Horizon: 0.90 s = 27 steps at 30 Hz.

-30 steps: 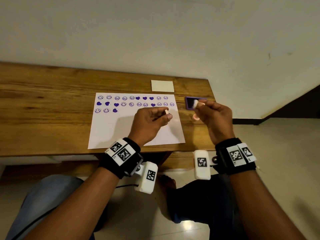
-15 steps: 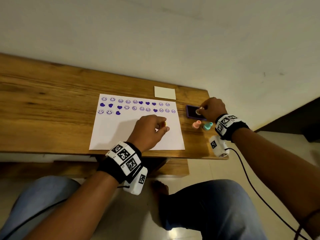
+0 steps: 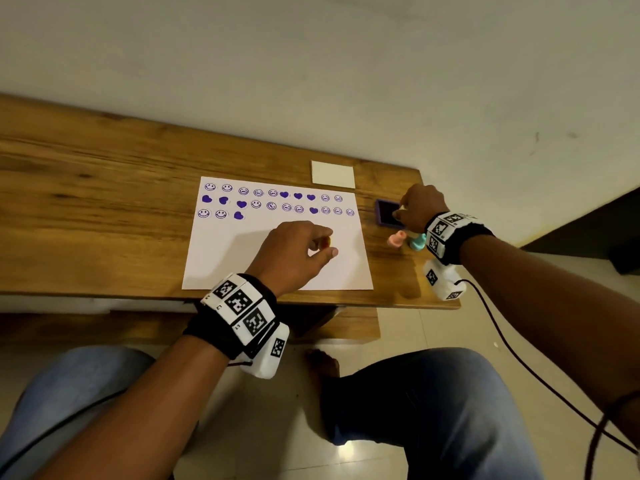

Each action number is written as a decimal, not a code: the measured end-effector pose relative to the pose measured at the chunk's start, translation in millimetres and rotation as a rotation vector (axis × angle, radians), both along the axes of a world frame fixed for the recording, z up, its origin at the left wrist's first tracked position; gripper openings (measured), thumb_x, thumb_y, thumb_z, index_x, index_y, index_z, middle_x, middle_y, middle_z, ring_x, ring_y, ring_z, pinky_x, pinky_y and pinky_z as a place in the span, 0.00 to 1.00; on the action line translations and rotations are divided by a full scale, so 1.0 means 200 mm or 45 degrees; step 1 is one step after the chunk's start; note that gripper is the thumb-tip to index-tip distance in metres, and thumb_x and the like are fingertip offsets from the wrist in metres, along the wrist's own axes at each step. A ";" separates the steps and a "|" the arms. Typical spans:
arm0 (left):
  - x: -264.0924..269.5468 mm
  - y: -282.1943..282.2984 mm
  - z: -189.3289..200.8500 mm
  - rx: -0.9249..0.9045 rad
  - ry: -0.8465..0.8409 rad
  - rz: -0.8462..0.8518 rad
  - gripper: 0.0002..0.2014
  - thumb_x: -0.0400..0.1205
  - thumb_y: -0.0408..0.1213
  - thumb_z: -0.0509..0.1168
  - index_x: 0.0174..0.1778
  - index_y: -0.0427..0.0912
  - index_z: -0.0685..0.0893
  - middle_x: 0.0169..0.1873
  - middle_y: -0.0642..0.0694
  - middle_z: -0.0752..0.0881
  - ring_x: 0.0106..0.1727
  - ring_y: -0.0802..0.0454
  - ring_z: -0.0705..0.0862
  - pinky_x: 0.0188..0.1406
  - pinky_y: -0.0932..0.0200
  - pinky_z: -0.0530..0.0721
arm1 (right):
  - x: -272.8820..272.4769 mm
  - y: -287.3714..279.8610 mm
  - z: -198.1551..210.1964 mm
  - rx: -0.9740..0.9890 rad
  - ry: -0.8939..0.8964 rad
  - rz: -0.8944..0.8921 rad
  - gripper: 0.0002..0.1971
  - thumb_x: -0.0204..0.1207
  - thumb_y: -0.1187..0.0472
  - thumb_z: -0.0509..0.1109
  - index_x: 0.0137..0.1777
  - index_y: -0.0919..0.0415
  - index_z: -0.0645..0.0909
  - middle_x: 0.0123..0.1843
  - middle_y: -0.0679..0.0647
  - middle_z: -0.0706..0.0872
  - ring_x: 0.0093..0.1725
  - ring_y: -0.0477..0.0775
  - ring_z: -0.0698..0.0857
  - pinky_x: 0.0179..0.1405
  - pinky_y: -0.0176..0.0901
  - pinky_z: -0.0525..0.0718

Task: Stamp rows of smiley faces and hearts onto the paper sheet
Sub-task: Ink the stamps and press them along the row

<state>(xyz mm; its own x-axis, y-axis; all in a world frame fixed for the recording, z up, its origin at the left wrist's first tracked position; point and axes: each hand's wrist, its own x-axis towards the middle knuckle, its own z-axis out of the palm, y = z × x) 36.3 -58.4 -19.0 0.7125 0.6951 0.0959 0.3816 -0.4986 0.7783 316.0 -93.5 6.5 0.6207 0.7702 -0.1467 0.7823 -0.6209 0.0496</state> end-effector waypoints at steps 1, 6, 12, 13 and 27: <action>-0.01 0.01 0.00 0.003 0.013 0.001 0.20 0.79 0.49 0.70 0.64 0.45 0.85 0.52 0.49 0.90 0.50 0.56 0.87 0.55 0.56 0.84 | -0.01 0.00 0.01 -0.015 0.003 0.006 0.20 0.77 0.54 0.77 0.63 0.67 0.84 0.62 0.66 0.87 0.60 0.66 0.85 0.55 0.51 0.84; -0.08 0.09 0.01 -0.001 0.120 0.047 0.20 0.79 0.52 0.69 0.63 0.46 0.86 0.54 0.48 0.90 0.53 0.52 0.87 0.59 0.52 0.84 | -0.05 -0.01 0.07 0.331 0.089 -0.103 0.13 0.75 0.54 0.75 0.52 0.63 0.90 0.50 0.59 0.91 0.51 0.60 0.88 0.45 0.44 0.80; -0.19 0.17 0.00 0.021 0.125 0.167 0.18 0.78 0.50 0.71 0.60 0.46 0.87 0.53 0.50 0.90 0.51 0.54 0.87 0.55 0.56 0.82 | -0.56 -0.19 0.13 1.294 1.707 -0.308 0.03 0.77 0.70 0.72 0.48 0.70 0.85 0.37 0.53 0.88 0.34 0.48 0.83 0.36 0.36 0.84; -0.21 0.17 0.00 0.021 0.119 0.185 0.18 0.78 0.50 0.71 0.60 0.46 0.87 0.53 0.50 0.90 0.50 0.54 0.87 0.54 0.57 0.82 | -0.65 -0.22 0.11 1.311 1.972 -0.361 0.05 0.76 0.71 0.70 0.51 0.70 0.85 0.38 0.54 0.88 0.36 0.47 0.83 0.37 0.35 0.85; -0.31 0.19 -0.08 0.191 0.414 0.126 0.19 0.80 0.50 0.68 0.66 0.50 0.83 0.59 0.50 0.86 0.63 0.48 0.80 0.61 0.51 0.79 | -0.88 -0.22 -0.08 1.486 2.988 -0.792 0.25 0.46 0.76 0.83 0.48 0.70 0.86 0.50 0.65 0.83 0.39 0.57 0.88 0.32 0.41 0.89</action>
